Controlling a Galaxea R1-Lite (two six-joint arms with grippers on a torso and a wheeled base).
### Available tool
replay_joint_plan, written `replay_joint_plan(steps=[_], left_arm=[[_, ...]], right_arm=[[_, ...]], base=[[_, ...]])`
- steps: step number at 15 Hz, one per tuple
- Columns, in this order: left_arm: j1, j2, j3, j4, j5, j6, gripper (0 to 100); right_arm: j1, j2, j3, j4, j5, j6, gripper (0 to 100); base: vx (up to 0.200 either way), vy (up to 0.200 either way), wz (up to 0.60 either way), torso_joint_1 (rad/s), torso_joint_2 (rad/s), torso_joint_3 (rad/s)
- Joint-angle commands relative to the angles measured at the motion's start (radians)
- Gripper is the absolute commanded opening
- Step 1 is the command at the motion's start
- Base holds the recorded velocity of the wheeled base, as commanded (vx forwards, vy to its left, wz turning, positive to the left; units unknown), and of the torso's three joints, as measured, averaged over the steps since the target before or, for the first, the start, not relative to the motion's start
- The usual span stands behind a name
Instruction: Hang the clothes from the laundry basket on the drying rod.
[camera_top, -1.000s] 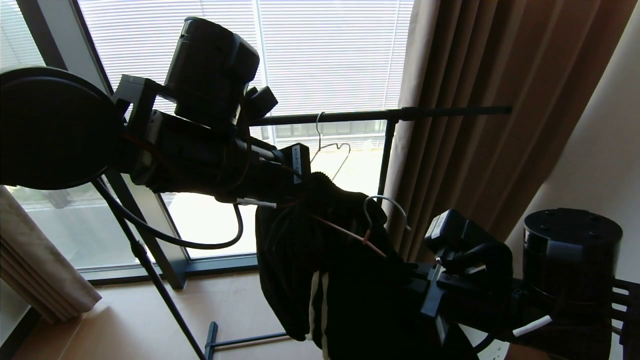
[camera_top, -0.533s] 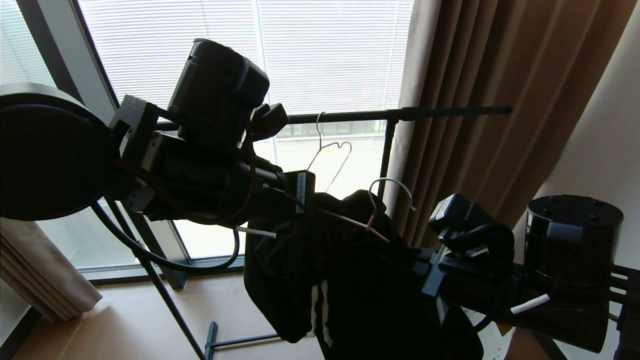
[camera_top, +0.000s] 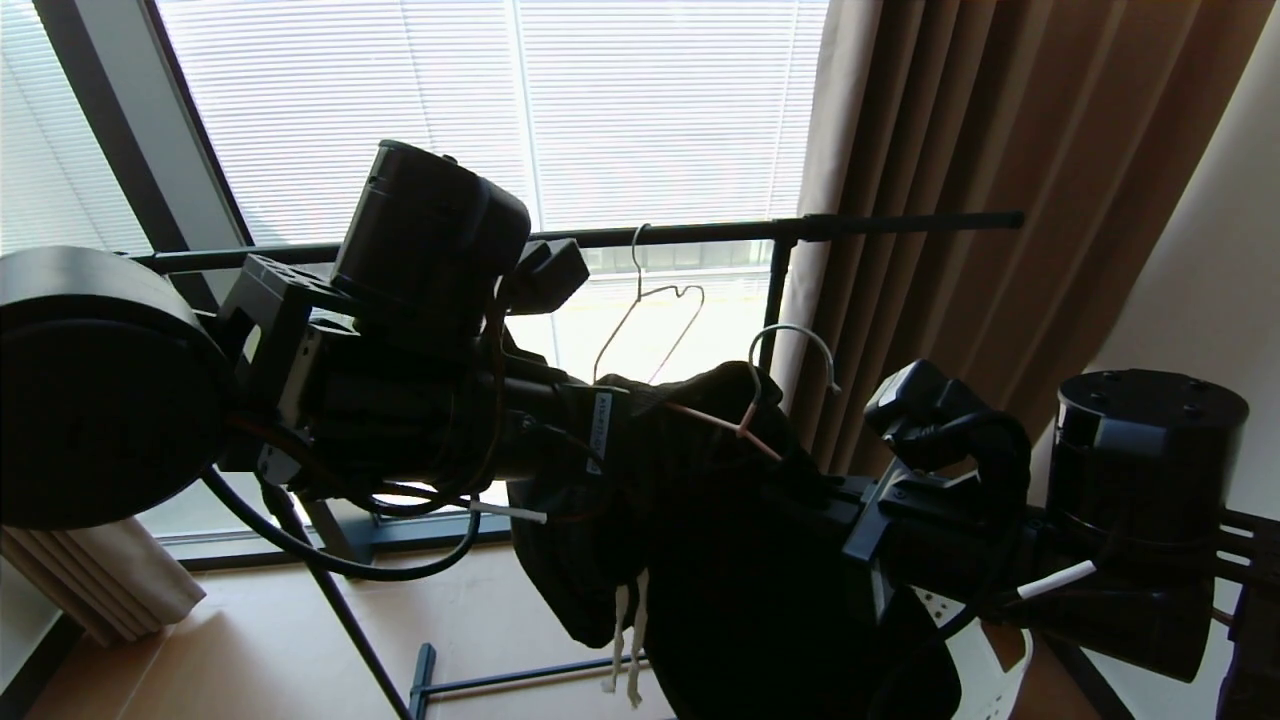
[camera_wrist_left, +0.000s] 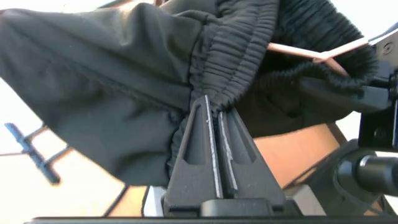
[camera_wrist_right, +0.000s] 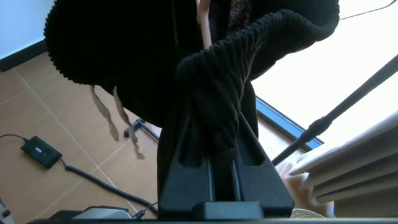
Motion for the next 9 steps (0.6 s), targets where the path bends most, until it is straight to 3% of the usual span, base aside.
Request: replay_joint_plan(steps=[1, 6, 7, 9], left_arm=[[-0.004, 0.003, 0.022, -0.007, -0.001, 0.002, 0], [-0.008, 0.001, 0.031, -0.007, -0.021, 0.007, 0], [-0.01, 0.001, 0.029, -0.007, -0.03, 0.011, 100], [-0.01, 0.003, 0.026, -0.015, -0.033, 0.011, 100]], right_arm=[[0.005, -0.001, 0.006, 0.001, 0.001, 0.0, 0], [0.008, 0.001, 0.006, 0.001, 0.001, 0.0, 0], [0.008, 0.001, 0.006, 0.001, 0.001, 0.0, 0], [0.008, 0.001, 0.006, 0.001, 0.001, 0.0, 0]], base=[[0.0, 0.0, 0.0, 0.0, 0.0, 0.0], [0.0, 0.0, 0.0, 0.0, 0.0, 0.0], [0.0, 0.0, 0.0, 0.0, 0.0, 0.0], [0.0, 0.0, 0.0, 0.0, 0.0, 0.0]])
